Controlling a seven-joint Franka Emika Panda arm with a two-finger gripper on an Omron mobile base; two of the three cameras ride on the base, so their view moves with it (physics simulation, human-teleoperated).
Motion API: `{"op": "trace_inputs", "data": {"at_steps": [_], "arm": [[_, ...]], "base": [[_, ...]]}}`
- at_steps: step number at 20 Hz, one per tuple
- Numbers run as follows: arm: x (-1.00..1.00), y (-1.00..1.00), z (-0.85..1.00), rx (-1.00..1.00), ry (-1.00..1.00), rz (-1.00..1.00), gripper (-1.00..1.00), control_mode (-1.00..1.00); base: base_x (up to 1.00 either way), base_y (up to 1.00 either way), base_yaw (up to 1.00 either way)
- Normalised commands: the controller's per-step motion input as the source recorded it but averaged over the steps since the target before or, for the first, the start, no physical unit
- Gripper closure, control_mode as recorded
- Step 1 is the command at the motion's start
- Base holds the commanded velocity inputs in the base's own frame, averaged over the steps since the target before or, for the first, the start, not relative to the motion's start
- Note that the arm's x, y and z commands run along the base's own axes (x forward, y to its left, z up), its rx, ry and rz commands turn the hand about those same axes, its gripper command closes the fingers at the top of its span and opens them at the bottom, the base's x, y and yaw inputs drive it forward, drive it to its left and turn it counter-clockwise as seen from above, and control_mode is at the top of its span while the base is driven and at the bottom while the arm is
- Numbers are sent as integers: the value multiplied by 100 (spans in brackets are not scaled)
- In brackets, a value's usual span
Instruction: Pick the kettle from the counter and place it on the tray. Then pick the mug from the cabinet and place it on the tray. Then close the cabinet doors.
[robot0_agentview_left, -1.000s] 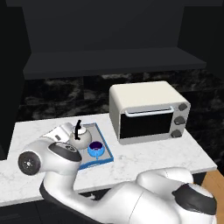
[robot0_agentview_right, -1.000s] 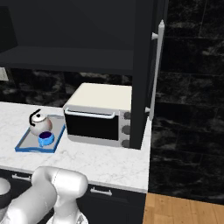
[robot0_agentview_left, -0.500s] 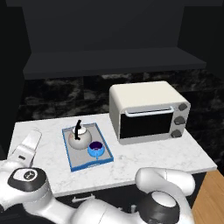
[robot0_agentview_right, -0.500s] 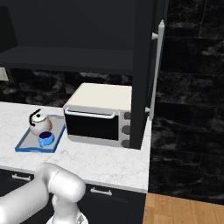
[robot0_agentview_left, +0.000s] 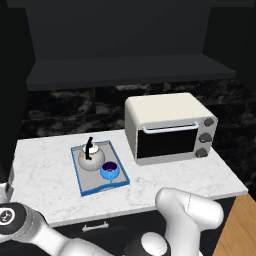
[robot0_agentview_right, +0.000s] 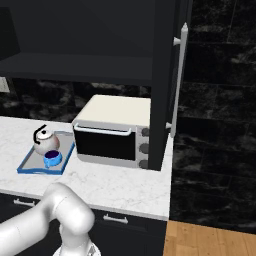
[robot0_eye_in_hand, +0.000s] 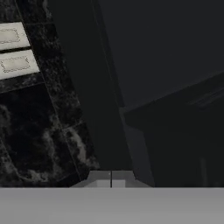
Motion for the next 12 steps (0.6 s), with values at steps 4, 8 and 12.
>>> {"op": "trace_inputs", "data": {"at_steps": [4,8,12], "arm": [[0,24,0,-9,-2,0,100,-100],[0,40,16,-16,-22,0,100,-100],[9,50,15,-18,-20,0,100,-100]], "base": [[0,0,0],[0,0,0],[0,0,0]]}}
